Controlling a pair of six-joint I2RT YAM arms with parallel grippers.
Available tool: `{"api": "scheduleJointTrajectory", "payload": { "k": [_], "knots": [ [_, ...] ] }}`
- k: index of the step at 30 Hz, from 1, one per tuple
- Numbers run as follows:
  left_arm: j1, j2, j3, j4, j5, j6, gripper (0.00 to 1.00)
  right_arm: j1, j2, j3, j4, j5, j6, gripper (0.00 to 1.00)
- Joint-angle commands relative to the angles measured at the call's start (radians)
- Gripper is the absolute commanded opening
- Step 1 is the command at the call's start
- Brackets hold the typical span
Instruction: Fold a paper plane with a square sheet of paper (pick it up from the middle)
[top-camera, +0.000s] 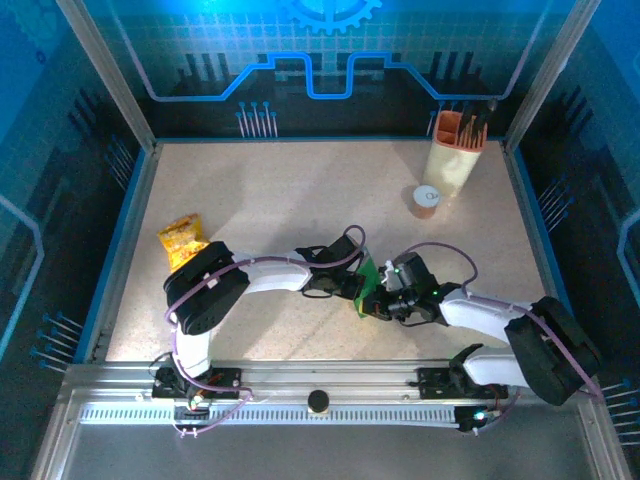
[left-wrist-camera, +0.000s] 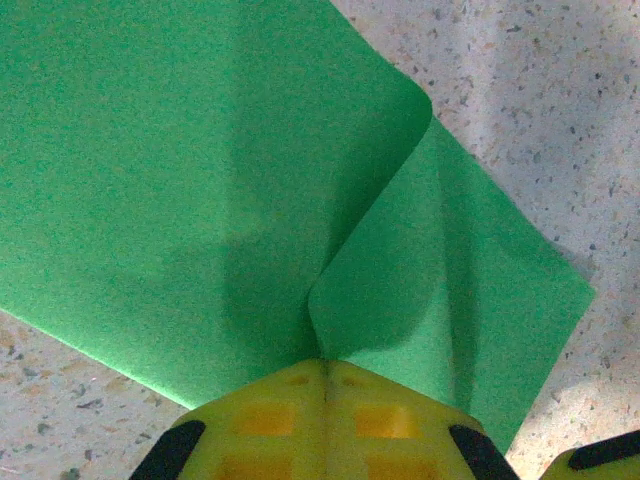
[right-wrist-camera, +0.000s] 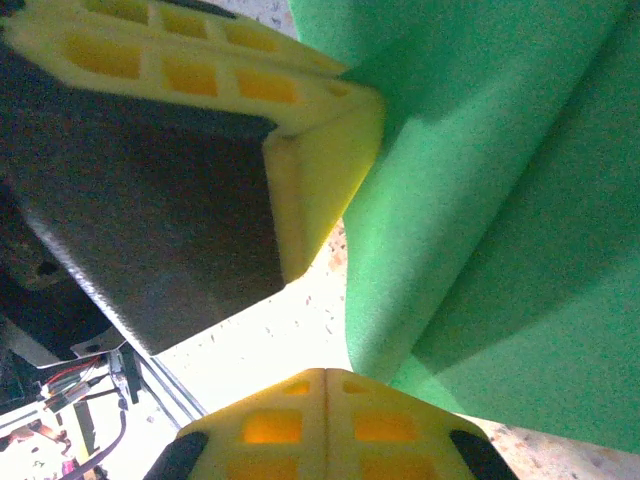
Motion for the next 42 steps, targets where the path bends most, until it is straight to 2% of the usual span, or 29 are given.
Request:
{"api": "scheduleJointTrajectory", "payload": {
  "k": [1,14,21,25,29,32,35,38,42],
  "knots": [
    [-0.003,0.016,0.012,0.003,0.024,-0.009,0.0,0.02,0.017,-0.009,0.034,0.01,0.022,0.01],
    [-0.002,0.012,0.007,0.003,0.019,-0.007,0.0,0.035,0.104,-0.033,0.062,0.057,0.027,0.0],
    [-0.003,0.013,0.01,-0.007,0.006,-0.004,0.0,0.037,0.019,-0.003,0.003,0.055,0.016,0.02],
    [-0.001,0.006,0.012,-0.009,-0.005,0.001,0.0,0.029,-0.082,0.012,-0.099,0.122,-0.007,0.03],
    [-0.002,0.009,0.021,-0.013,-0.002,0.003,0.0,-0.037,-0.141,-0.002,-0.173,0.162,-0.019,0.02],
    [-0.001,0.009,0.024,-0.015,0.0,0.002,0.0,-0.114,-0.152,-0.026,-0.138,0.121,-0.02,0.03],
    [-0.001,0.008,0.024,-0.012,0.003,0.001,0.0,-0.162,-0.092,0.0,-0.105,0.048,-0.048,0.03],
    [-0.001,0.006,0.027,-0.015,0.0,0.004,0.0,-0.164,-0.009,0.039,-0.106,0.027,-0.08,0.02],
    [-0.001,0.002,0.036,-0.024,-0.011,0.012,0.0,-0.166,0.076,0.038,-0.128,0.056,-0.098,0.0]
  ]
}}
